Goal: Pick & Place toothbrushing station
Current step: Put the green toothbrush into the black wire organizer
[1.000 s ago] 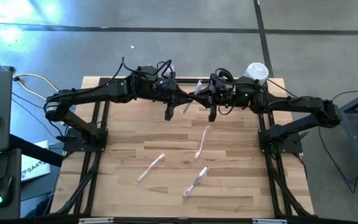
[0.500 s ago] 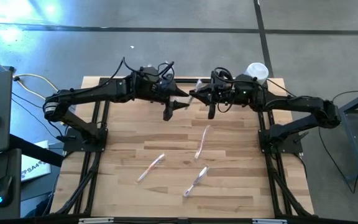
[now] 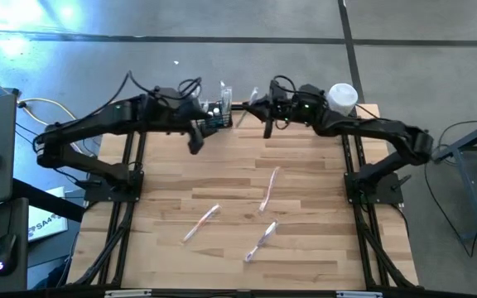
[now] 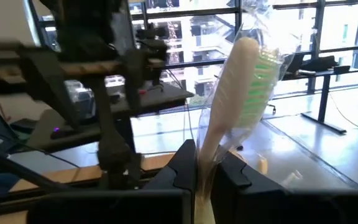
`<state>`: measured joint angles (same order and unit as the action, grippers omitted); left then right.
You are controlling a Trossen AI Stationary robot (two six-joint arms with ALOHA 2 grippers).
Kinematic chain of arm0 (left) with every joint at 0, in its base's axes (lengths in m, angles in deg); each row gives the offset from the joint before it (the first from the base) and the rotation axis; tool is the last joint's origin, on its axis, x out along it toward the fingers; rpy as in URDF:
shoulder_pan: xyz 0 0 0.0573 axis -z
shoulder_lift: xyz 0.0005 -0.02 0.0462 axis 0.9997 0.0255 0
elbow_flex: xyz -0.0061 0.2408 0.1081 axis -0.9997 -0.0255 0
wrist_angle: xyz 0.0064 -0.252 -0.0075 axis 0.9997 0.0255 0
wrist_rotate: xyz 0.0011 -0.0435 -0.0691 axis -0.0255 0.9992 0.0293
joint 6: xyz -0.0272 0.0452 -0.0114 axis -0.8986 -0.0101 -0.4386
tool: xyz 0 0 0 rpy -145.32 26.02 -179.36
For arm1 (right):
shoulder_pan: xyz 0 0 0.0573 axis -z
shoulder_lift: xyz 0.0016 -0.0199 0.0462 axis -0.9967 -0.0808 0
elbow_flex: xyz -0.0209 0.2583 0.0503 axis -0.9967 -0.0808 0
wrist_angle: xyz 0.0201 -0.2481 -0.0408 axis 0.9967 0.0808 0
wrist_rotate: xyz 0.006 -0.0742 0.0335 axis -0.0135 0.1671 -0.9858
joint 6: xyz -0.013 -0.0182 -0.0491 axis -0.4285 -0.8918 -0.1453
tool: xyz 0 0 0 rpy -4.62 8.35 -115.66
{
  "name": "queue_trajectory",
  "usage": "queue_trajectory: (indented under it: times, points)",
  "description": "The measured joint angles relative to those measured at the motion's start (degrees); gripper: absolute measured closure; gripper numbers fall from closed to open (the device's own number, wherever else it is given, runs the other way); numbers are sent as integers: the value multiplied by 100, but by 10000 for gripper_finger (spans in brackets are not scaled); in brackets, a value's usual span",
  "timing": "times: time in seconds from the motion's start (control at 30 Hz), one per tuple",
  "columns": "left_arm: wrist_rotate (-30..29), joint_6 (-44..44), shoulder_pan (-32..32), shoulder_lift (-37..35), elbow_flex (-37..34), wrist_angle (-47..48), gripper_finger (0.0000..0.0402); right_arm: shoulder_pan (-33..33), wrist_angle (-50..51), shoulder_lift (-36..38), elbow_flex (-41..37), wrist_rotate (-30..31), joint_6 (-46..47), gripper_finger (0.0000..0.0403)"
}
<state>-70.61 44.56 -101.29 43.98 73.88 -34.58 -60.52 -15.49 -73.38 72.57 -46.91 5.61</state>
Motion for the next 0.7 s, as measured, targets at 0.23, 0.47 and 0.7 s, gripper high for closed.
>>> queue_trajectory:
  times: [0.23,0.47,0.7]
  points:
    - [-4,-1134,0,-346,0,1046,147,270,-137,-840,522,-6,-479,390]
    - [6,-1572,0,-349,-4,1412,147,341,670,-1564,1602,319,-1067,390]
    - [93,-1715,0,-349,-4,1669,147,521,879,-2122,1927,638,-1128,390]
